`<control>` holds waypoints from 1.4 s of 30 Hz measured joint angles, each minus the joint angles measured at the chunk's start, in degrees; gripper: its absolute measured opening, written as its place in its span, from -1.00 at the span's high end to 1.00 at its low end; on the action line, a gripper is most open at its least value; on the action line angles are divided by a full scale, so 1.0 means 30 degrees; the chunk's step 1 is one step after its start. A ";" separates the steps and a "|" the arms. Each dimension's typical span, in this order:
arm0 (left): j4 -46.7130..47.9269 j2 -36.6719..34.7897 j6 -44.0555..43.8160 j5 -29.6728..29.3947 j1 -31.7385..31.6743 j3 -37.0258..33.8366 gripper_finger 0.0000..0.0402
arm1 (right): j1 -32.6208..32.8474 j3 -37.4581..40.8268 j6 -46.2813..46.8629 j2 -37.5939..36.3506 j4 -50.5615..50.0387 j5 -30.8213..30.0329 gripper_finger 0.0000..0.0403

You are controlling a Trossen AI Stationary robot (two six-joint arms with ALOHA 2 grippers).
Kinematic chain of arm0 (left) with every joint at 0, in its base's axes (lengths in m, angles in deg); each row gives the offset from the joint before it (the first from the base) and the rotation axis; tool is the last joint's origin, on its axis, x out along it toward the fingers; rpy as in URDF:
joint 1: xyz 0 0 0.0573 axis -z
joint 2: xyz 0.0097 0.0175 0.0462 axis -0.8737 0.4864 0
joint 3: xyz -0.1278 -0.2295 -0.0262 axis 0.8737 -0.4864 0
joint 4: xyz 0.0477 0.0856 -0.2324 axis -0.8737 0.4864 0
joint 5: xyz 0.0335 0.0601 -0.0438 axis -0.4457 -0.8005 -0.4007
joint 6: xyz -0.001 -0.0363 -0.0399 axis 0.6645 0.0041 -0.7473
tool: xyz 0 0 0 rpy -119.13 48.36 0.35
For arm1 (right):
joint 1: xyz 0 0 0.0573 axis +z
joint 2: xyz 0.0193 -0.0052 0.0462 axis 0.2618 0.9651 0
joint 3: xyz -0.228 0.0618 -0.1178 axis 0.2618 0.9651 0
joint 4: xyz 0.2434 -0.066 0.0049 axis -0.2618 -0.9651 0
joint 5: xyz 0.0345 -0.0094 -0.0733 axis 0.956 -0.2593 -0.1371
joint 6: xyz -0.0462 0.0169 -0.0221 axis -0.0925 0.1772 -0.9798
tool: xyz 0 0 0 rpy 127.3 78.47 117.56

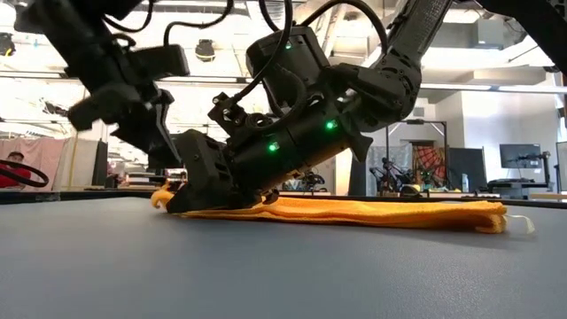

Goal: Roll towel
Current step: Fold the orange microfiber towel

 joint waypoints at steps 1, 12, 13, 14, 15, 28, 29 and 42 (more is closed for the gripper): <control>-0.0003 -0.0184 -0.0063 -0.0004 0.0001 0.0000 1.00 | 0.0006 0.0013 0.0013 0.0000 0.0000 0.0040 0.25; -0.1164 0.1780 -0.0623 0.1675 -0.0014 -0.0007 1.00 | 0.0144 0.0042 0.0086 0.0021 -0.0059 0.0026 0.25; -0.1181 0.2136 -0.0612 0.1772 0.0063 -0.0012 1.00 | 0.0145 0.0049 0.0123 0.0022 -0.0058 0.0026 0.25; -0.1137 0.2411 -0.0632 0.1654 0.0140 -0.0022 1.00 | 0.0152 0.0049 0.0186 0.0022 -0.0080 0.0026 0.25; -0.1123 0.2633 -0.0721 0.1373 0.0197 -0.0022 1.00 | 0.0152 0.0049 0.0306 0.0024 -0.0095 0.0026 0.25; -0.2105 0.2995 -0.1011 0.1133 0.0237 -0.1195 1.00 | 0.0143 0.0071 0.0465 0.0051 -0.0054 0.0041 0.25; -0.2585 0.2967 -0.1133 0.1143 0.0237 -0.1510 1.00 | 0.0152 0.0071 0.0465 -0.0014 -0.0089 0.0041 0.25; -0.3069 0.2921 -0.1183 0.4341 -0.0095 -0.2186 1.00 | 0.0319 0.0159 0.0465 -0.2623 -0.5042 0.0312 0.25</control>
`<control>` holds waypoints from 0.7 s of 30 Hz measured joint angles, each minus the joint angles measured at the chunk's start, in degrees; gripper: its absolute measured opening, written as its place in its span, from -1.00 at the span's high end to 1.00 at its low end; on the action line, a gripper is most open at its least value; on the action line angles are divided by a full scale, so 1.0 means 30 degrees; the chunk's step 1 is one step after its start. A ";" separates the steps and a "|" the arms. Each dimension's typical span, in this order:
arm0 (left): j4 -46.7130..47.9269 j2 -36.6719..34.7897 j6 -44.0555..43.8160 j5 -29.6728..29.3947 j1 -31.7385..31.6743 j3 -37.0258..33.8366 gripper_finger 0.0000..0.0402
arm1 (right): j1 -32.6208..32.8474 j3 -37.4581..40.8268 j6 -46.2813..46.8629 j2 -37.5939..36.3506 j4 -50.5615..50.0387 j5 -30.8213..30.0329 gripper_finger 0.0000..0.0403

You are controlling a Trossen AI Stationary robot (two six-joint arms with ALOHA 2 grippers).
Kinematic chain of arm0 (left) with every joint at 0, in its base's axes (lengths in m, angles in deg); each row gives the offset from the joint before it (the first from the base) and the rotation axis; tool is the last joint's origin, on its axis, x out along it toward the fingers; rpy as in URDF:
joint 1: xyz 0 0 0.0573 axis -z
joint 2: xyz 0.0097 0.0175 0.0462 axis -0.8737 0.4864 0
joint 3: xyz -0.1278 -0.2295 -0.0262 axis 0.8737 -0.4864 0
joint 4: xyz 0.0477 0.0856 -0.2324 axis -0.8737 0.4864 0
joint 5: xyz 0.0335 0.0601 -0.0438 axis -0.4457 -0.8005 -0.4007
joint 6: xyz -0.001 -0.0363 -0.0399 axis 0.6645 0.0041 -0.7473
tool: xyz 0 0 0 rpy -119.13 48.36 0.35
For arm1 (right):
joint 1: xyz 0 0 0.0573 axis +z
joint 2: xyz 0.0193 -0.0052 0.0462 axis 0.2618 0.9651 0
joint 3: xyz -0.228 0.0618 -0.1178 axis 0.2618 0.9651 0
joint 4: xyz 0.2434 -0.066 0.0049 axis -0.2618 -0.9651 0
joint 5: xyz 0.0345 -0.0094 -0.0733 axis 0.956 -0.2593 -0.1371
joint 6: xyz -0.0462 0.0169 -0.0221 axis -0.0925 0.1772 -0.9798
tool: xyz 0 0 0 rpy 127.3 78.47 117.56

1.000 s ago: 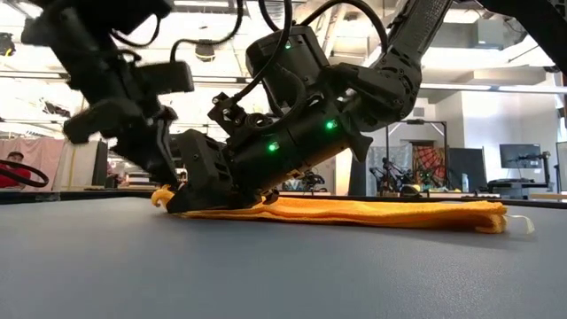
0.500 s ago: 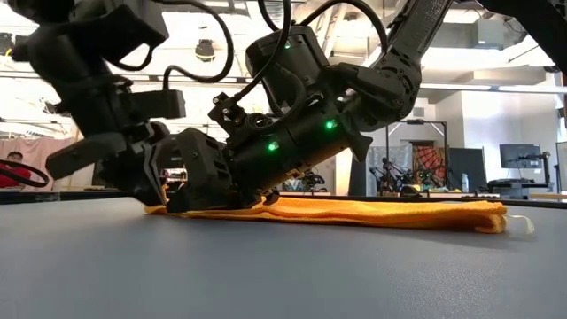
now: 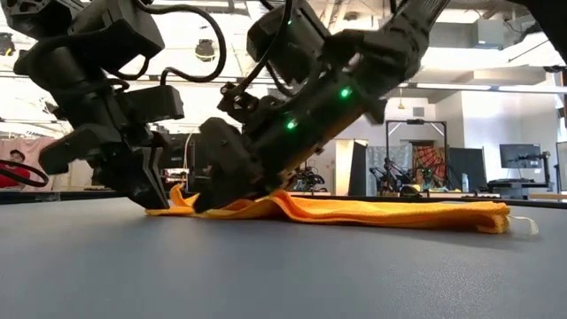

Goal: Roll towel
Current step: Fold the orange microfiber towel

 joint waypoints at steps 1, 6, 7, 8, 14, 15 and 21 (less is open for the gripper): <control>0.0028 -0.0007 0.0146 0.0521 -0.0066 0.0000 1.00 | 0.0030 0.0005 -0.0007 -0.0214 -0.0465 -0.0002 0.25; 0.0048 0.0007 0.0714 0.1574 -0.0113 0.0000 1.00 | 0.0625 -0.0007 -0.0008 -0.1022 -0.0892 -0.0023 0.25; 0.0050 0.0010 0.0784 0.1593 -0.0113 -0.0001 1.00 | 0.0810 -0.0007 -0.0054 -0.1102 -0.0730 -0.0030 0.25; 0.0056 0.0015 0.0898 0.1623 -0.0136 -0.0007 1.00 | 0.0946 -0.0007 -0.0071 -0.1141 -0.0441 -0.0031 0.25; 0.1453 -0.0007 0.1249 0.2795 -0.0585 0.0479 1.00 | 0.1401 -0.0044 -0.0190 -0.1202 -0.0429 -0.0100 0.25; 0.2169 -0.0007 0.1249 0.3093 -0.0621 0.0733 1.00 | 0.1390 -0.0044 0.0115 -0.1202 -0.0903 -0.0137 0.25; 0.4880 0.0058 0.1663 0.4555 -0.0630 0.2117 1.00 | 0.1565 -0.0036 0.0678 -0.1041 -0.1758 -0.0278 0.25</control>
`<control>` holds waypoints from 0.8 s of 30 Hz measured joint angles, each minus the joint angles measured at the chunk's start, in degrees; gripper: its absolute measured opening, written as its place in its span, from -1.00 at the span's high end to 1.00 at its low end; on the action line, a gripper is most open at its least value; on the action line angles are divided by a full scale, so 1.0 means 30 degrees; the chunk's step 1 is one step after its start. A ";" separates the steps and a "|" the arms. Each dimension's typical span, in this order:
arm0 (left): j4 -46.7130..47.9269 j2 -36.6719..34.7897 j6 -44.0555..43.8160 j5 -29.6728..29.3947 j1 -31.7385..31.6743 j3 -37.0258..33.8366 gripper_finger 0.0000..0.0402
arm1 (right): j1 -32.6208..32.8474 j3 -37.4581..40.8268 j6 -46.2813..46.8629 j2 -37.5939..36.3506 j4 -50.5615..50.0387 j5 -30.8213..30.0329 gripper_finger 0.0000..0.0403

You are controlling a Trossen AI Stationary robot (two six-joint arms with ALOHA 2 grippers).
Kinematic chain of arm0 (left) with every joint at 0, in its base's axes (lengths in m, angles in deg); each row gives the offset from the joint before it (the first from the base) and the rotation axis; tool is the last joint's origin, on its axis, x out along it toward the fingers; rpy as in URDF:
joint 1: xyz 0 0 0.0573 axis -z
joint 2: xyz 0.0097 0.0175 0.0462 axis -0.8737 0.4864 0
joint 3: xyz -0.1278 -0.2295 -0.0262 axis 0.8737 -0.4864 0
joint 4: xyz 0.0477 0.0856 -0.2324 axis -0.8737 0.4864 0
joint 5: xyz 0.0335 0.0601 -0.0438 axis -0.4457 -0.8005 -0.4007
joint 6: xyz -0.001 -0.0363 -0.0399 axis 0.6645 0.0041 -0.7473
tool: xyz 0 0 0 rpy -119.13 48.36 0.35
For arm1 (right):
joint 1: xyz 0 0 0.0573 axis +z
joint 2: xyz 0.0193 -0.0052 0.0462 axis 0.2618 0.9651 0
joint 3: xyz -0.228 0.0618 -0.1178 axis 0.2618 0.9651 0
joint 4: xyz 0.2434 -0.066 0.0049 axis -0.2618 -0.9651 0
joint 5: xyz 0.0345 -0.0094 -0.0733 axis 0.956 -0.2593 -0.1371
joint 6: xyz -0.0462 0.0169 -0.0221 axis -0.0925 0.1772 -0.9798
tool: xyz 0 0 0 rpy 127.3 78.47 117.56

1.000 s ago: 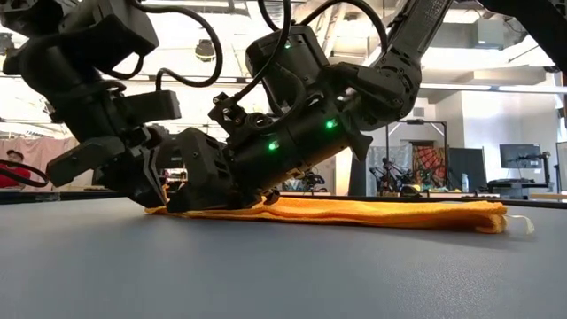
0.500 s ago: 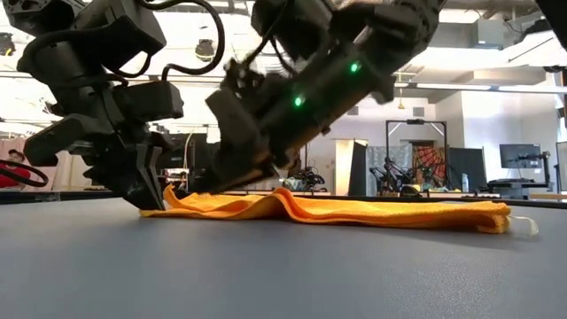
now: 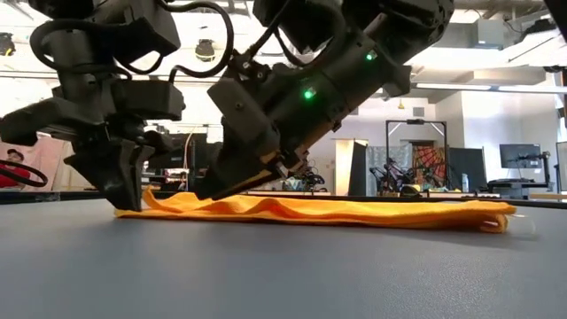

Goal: Roll towel
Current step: Fold the orange microfiber towel

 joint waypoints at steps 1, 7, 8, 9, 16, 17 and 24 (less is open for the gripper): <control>0.0245 0.0006 0.0008 0.0183 0.0000 0.0185 1.00 | 0.0046 0.0000 0.0064 0.0005 -0.0126 0.0000 0.25; 0.1141 0.0022 -0.0326 0.1650 0.0021 0.0737 1.00 | 0.0258 0.0000 0.0273 0.0022 -0.0425 -0.0004 0.25; 0.1141 0.0036 -0.0327 0.1842 0.0078 0.0838 1.00 | 0.0330 0.0000 0.0253 0.0015 -0.0325 -0.0004 0.25; 0.1140 0.0050 -0.0347 0.1939 0.0127 0.0940 1.00 | 0.0414 0.0000 0.0168 0.0015 -0.0289 0.0000 0.25; 0.3478 0.0080 0.0902 0.2400 0.0255 0.2752 0.98 | 0.0921 -0.0007 -0.0030 -0.0019 -0.0333 0.0007 0.25; 0.4114 0.0062 0.0930 0.2346 0.0255 0.3175 0.97 | 0.0943 -0.0007 -0.0097 -0.0096 -0.0377 0.0007 0.25; 0.6463 0.0044 0.1912 0.1938 0.0305 0.5443 0.94 | 0.1436 -0.0002 -0.0758 -0.1314 -0.2106 -0.0027 0.25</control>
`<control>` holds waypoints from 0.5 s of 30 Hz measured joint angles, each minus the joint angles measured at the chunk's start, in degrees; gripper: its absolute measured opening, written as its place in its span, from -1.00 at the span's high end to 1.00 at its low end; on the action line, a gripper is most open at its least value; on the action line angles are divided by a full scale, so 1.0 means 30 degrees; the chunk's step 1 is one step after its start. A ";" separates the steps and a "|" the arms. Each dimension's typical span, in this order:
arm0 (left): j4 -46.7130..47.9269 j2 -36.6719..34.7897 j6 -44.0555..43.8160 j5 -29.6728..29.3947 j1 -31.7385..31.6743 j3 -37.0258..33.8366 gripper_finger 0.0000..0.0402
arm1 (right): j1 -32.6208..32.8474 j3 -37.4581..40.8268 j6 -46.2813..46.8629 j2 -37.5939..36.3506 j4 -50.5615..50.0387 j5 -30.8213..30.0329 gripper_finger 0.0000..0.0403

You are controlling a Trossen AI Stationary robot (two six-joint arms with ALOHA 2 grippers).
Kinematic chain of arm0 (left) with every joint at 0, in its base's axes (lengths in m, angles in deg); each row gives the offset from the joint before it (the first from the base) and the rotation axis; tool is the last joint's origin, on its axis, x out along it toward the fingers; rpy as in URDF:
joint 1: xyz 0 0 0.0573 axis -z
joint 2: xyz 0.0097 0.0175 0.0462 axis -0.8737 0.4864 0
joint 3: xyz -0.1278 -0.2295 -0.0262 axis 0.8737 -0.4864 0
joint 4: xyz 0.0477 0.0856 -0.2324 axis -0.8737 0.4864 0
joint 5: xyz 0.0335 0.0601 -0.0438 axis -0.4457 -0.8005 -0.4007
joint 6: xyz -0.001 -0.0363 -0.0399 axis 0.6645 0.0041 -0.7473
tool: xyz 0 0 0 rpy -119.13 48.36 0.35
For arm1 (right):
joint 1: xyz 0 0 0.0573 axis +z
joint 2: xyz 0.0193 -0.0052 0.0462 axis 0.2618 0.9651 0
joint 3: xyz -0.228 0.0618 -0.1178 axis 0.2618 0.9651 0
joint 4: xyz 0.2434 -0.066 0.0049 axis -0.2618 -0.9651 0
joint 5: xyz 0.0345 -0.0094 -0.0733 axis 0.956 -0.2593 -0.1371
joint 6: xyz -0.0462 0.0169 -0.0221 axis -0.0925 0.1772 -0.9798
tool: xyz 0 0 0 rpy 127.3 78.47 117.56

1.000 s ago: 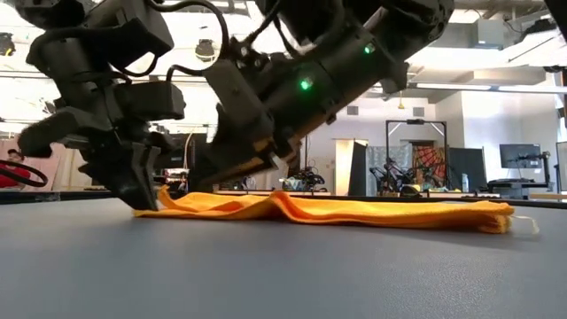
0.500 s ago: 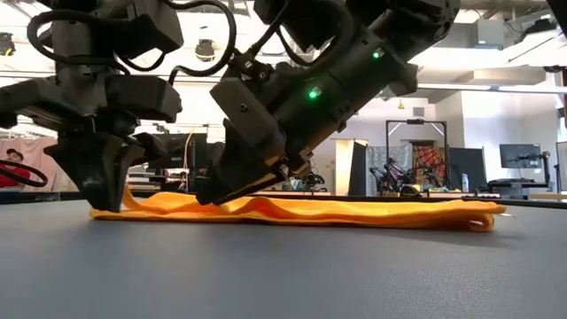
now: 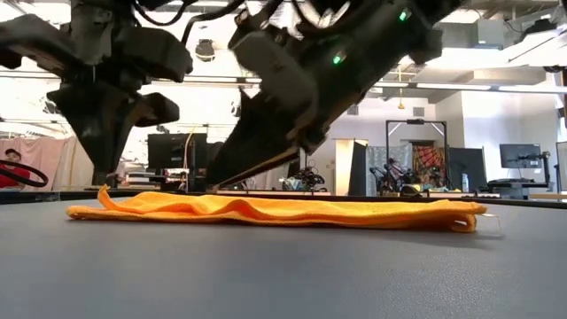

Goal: Roll towel
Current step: Fold the orange microfiber towel

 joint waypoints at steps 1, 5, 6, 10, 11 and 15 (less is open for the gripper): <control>0.0102 0.0000 0.0163 -0.0279 0.0054 0.0017 0.94 | 0.0089 0.0134 -0.0007 -0.0355 -0.0333 -0.0200 0.25; 0.0461 -0.0022 0.0579 -0.2904 0.0341 -0.0660 0.94 | 0.0694 0.2005 0.0340 -0.2274 -0.0569 -0.2098 0.25; 0.0540 -0.0022 0.0552 -0.3368 0.0351 -0.0978 0.94 | 0.0832 0.2641 0.0694 -0.2804 -0.0519 -0.2569 0.25; -0.0066 -0.0022 0.0720 -0.3684 0.0332 -0.1648 0.92 | 0.1310 0.5027 0.2464 -0.4802 -0.0297 -0.3417 0.25; -0.0234 -0.0022 0.0891 -0.3647 0.0341 -0.1795 0.91 | 0.1412 0.5525 0.2844 -0.5252 -0.0140 -0.3451 0.25; -0.0455 -0.0022 0.1517 -0.3504 0.0344 -0.1878 0.81 | 0.1804 0.6890 0.4206 -0.6513 -0.0162 -0.3556 0.25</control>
